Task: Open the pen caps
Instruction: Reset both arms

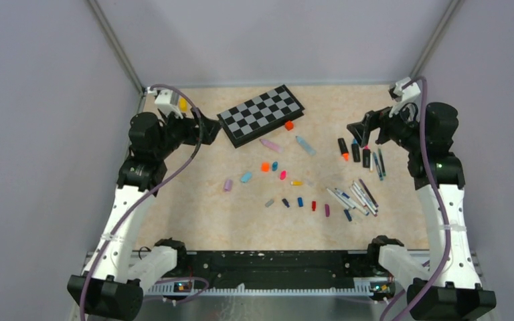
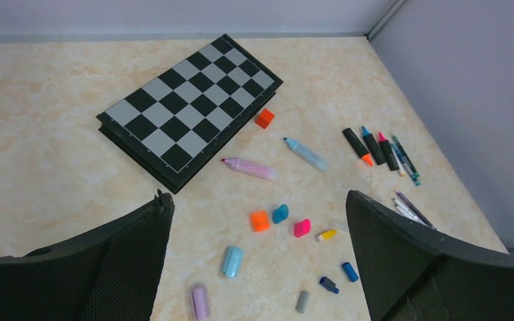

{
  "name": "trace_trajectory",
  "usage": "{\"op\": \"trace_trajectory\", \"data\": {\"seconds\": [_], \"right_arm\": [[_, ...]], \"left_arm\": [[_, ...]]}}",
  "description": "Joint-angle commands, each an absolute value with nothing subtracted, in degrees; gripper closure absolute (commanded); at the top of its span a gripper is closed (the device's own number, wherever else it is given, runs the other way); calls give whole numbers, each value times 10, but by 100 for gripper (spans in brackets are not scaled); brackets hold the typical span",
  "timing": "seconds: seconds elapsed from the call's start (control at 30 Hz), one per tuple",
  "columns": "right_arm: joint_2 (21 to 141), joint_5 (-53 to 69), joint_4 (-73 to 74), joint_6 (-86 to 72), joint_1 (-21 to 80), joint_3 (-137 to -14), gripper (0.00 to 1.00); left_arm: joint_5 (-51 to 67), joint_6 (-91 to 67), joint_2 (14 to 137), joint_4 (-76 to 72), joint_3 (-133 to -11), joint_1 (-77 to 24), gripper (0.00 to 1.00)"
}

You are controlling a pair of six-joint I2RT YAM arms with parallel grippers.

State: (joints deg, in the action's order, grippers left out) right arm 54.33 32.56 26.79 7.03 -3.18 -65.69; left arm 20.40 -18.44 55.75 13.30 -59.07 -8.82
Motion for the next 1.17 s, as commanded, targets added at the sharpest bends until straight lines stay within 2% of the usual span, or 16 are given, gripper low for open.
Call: {"op": "trace_trajectory", "data": {"seconds": [0.0,0.23,1.13], "right_arm": [[519,308,282,9,-35,-700,4],[504,255,280,-62,-35,-709,1],[494,304,303,-39,-37,-717,1]], "left_arm": [[261,-214,537,129,-627,-85,1],[238,-192,512,168,-640,-85,1],[239,-184,487,170,-627,-85,1]]}}
